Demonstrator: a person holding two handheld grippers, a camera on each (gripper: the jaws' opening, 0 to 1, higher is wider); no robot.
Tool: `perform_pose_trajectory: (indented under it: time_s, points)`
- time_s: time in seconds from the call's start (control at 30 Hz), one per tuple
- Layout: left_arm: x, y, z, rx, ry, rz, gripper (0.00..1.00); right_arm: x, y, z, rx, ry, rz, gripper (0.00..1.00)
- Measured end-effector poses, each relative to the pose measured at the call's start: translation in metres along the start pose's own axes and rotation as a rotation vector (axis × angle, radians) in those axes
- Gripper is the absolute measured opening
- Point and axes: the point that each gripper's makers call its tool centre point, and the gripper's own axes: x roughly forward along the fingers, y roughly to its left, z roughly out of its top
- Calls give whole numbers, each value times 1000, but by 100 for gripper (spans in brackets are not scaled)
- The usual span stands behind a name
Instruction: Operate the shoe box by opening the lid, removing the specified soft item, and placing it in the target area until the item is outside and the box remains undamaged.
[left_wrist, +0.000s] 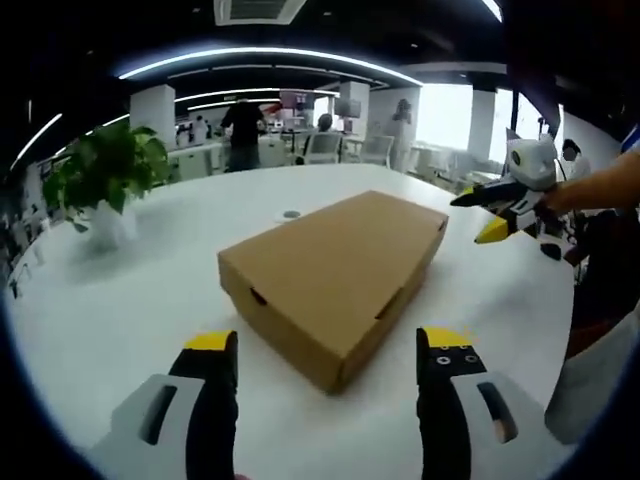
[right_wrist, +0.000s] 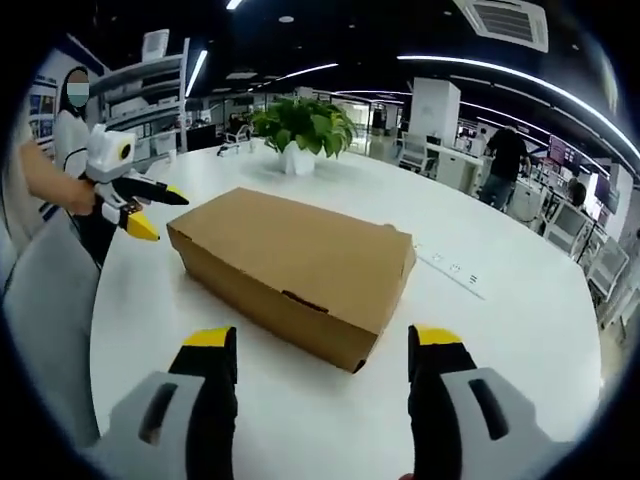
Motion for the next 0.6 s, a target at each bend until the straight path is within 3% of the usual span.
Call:
perform_pose_trajectory:
  time_s: [0.6]
  points:
    - [24, -7, -5, -21, 30, 54, 66, 37, -13, -5, 3, 43, 46, 54]
